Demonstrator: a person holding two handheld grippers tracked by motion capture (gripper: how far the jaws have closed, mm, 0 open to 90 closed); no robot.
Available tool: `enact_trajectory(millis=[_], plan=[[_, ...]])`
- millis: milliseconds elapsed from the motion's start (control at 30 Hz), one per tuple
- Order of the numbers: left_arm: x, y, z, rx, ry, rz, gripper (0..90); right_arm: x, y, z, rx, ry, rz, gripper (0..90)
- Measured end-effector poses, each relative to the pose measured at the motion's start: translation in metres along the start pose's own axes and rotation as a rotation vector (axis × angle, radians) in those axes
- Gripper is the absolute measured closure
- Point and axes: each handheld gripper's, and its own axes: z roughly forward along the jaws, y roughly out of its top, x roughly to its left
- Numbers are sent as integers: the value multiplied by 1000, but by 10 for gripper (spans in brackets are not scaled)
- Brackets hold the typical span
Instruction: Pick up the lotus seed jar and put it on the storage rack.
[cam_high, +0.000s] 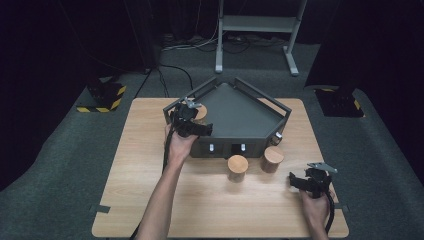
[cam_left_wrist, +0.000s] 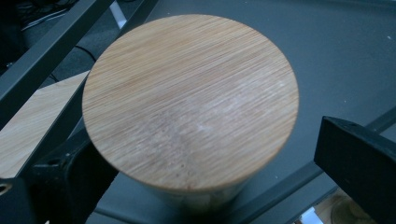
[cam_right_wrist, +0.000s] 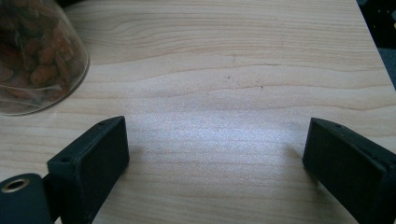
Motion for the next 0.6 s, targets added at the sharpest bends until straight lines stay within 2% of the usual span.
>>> enact_trajectory(millis=[433,600], plan=[[1,-5,-9,-7,8,-4,23,0,0,0,-1,3,-3,71],[2,-7,-13,-19,1,-21,26,0,0,0,-1,2,-3,71]])
